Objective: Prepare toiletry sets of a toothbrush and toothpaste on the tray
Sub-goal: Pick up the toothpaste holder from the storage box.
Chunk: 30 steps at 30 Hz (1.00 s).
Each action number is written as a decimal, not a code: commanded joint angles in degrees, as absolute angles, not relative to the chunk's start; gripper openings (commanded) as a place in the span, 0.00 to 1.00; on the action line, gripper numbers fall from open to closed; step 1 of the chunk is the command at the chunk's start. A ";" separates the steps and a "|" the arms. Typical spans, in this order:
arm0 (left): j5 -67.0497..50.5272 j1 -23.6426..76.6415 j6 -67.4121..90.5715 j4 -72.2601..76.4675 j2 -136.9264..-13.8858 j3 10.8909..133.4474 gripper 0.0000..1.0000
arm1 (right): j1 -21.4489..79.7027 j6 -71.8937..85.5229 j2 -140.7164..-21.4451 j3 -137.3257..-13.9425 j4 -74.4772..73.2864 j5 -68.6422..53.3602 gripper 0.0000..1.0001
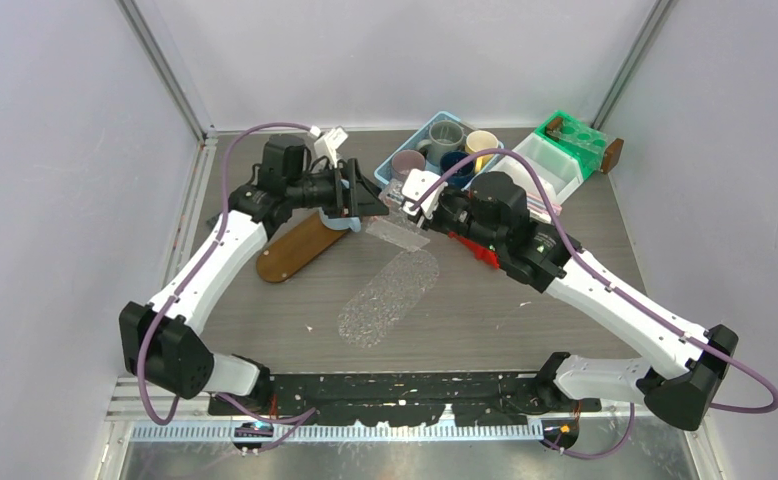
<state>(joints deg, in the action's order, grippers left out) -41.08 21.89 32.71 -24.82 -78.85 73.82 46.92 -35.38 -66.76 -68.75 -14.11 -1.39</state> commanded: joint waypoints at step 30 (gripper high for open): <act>-20.67 21.80 2.28 -25.14 -72.80 72.17 0.00 | 47.29 -8.51 -64.60 -71.58 -14.58 5.12 0.76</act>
<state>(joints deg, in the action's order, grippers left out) -29.65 21.74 12.16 -26.44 -77.21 71.26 47.13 -19.81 -66.15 -67.22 -13.85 -0.16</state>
